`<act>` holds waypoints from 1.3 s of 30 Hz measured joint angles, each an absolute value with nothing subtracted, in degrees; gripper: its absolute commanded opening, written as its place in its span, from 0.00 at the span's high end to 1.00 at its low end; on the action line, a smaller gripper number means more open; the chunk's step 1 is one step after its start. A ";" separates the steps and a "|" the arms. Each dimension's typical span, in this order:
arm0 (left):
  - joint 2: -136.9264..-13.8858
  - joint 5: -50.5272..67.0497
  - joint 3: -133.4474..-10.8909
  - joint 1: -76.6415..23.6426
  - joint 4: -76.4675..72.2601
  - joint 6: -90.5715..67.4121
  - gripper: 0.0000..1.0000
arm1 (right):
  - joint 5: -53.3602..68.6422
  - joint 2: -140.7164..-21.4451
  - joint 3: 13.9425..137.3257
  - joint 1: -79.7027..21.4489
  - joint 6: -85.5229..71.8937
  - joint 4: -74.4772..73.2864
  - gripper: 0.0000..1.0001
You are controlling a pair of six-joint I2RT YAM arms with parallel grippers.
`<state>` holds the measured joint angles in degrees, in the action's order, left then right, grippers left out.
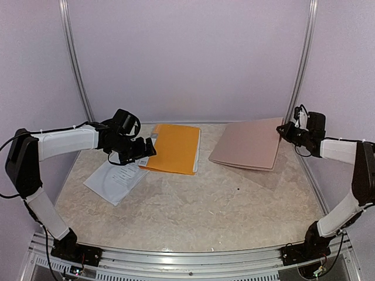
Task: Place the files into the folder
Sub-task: Pick up the folder from the center of the board, then place the folder at the center of the board.
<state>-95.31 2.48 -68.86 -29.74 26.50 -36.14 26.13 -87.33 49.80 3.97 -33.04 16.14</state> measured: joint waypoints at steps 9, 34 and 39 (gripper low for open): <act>-95.11 1.08 -68.95 -29.74 27.86 -37.15 0.01 | 6.37 -73.03 54.37 -12.32 -19.46 2.85 1.00; -91.74 -0.51 -68.97 -28.88 31.22 -38.79 0.01 | -70.22 -80.38 63.42 -68.14 30.94 6.22 1.00; -90.70 -0.54 -68.97 -27.92 31.68 -38.81 0.01 | -73.58 -85.41 63.51 -71.66 38.57 10.68 1.00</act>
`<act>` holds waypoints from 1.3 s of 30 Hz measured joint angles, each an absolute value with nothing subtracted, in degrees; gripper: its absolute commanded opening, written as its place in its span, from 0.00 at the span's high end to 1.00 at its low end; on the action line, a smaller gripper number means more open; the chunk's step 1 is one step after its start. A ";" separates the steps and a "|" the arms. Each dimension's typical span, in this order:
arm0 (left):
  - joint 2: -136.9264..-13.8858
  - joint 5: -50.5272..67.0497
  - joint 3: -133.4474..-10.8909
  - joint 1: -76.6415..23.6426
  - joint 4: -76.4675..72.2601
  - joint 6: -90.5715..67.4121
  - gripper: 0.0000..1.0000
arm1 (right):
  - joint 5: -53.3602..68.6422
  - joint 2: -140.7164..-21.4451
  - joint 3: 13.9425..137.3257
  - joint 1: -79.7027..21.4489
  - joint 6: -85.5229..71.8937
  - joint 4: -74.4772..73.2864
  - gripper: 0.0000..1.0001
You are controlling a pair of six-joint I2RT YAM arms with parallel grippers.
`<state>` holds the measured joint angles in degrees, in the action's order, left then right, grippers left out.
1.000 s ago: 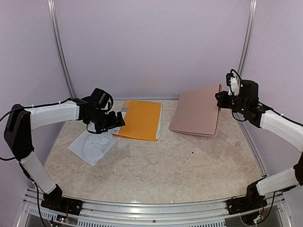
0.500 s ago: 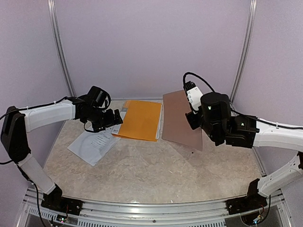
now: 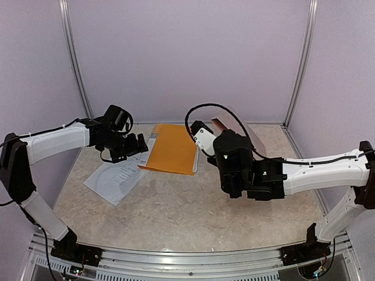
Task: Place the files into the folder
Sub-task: Place the folder at the center of the board.
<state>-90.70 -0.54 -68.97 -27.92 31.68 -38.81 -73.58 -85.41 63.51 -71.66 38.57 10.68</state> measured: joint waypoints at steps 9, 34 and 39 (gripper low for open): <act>-89.43 -0.54 -68.93 -26.24 32.64 -38.72 0.01 | -69.10 -100.42 63.61 -80.77 37.56 6.13 1.00; -83.96 0.62 -66.70 -25.17 33.87 -37.91 0.01 | -43.90 -113.99 63.22 -85.45 30.81 6.33 0.39; -82.11 1.98 -64.60 -25.15 33.82 -37.89 0.01 | -40.23 -113.93 64.42 -85.45 27.20 4.91 0.21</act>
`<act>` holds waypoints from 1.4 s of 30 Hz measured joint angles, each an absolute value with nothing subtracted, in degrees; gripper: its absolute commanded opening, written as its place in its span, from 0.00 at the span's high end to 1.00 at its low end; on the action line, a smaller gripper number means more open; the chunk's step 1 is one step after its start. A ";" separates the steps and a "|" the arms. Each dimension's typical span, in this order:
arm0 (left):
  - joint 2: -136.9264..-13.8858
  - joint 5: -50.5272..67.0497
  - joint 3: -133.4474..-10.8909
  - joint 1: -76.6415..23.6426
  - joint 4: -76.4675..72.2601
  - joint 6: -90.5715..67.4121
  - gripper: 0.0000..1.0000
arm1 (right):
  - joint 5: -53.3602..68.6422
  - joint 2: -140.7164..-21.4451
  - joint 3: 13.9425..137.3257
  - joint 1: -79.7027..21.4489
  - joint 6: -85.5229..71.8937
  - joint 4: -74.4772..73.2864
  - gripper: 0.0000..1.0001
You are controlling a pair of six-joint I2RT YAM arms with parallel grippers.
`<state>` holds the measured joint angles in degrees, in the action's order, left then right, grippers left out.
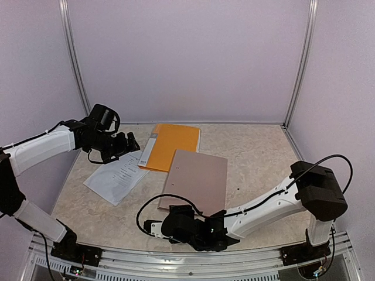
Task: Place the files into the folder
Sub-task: Place the folder at the center of the board, then pick up the folder from the center of the board.
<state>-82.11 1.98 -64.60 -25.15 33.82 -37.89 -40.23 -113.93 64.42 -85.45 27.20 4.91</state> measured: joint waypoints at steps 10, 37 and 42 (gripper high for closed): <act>-81.34 7.75 -63.92 -25.69 31.59 -35.07 0.02 | -33.45 -104.97 66.83 -81.76 12.34 -3.77 0.21; -105.56 -4.25 -71.05 -61.08 28.93 8.49 0.01 | 6.48 -87.05 50.57 -34.06 -17.65 -8.47 0.25; -110.43 -8.49 -71.53 -64.23 30.61 13.69 0.02 | 9.63 -87.05 48.27 -34.02 -18.37 -6.20 0.25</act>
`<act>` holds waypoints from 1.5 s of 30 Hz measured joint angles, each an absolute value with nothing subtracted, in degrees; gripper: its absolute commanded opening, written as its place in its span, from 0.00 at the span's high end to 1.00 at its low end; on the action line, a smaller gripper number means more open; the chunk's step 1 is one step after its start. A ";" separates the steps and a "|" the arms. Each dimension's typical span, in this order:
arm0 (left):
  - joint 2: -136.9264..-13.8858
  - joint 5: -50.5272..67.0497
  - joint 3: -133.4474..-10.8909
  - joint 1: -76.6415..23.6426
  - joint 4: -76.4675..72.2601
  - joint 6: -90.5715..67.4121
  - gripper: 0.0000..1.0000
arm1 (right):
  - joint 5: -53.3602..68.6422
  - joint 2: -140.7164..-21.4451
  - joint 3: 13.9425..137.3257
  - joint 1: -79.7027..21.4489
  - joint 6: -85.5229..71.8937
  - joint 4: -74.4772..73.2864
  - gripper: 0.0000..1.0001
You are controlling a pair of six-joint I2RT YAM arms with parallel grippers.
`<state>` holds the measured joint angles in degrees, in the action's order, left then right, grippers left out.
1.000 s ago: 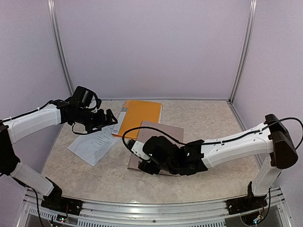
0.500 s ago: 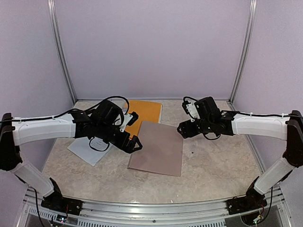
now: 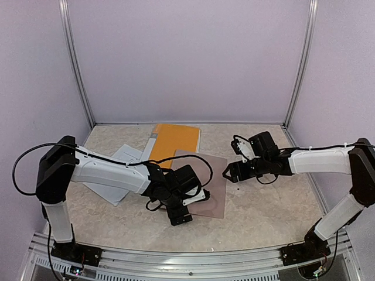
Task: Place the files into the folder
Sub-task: Pick up the folder from the center of the board.
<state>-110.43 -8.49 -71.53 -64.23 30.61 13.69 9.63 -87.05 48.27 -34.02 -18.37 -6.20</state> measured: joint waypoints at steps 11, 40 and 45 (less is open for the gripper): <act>-110.43 -17.69 -71.83 -64.60 30.94 19.35 0.14 | 13.10 -87.20 46.70 -34.00 -19.42 -3.01 0.26; -110.41 -30.70 -66.89 -67.40 17.85 33.80 1.00 | 17.54 -88.75 45.84 -34.00 -21.17 -0.56 0.27; -110.41 -32.77 -66.87 -67.66 15.44 34.83 1.00 | 17.45 -88.73 45.89 -33.93 -21.17 -0.67 0.26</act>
<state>-110.41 -32.77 -66.87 -67.66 15.44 34.83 17.45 -88.73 45.89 -33.93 -21.17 -0.67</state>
